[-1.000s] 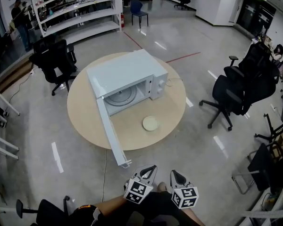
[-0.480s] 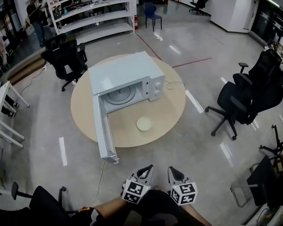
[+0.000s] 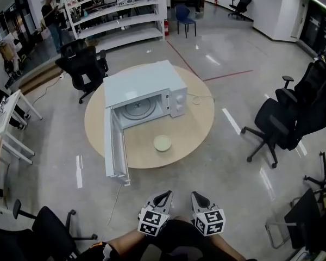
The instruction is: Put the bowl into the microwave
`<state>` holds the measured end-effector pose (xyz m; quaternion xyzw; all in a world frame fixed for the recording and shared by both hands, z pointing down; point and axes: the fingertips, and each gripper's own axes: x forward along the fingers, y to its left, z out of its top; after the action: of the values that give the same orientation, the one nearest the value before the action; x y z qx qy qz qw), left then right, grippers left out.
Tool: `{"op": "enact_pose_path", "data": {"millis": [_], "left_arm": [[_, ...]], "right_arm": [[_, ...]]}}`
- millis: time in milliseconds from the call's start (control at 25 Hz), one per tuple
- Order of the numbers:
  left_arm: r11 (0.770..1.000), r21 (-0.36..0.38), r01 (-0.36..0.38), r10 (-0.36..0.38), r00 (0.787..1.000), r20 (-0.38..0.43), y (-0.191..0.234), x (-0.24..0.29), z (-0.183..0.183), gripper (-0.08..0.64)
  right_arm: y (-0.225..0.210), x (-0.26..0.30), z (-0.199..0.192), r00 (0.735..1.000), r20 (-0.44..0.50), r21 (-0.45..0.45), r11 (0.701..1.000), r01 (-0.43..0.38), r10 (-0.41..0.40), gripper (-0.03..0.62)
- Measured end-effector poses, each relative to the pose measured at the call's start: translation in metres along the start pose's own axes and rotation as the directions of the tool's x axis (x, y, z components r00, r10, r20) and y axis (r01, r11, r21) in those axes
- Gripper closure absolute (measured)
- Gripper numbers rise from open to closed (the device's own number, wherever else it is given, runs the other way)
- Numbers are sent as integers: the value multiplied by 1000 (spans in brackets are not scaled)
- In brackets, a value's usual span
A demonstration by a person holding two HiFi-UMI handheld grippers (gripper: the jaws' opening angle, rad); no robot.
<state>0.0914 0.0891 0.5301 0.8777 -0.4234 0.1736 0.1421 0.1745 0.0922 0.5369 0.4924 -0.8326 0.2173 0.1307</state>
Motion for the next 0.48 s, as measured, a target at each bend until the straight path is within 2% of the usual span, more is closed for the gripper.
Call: {"op": "enact_pose_path", "data": {"millis": [200, 480], "left_arm": [[999, -23, -45, 44, 999, -22, 4, -2, -5, 512], [997, -37, -68, 67, 998, -23, 12, 5, -7, 512]], "right_arm": [[2, 5, -4, 999, -22, 2, 999, -47, 47, 577], [0, 17, -2, 996, -42, -9, 997, -74, 74, 577]]}}
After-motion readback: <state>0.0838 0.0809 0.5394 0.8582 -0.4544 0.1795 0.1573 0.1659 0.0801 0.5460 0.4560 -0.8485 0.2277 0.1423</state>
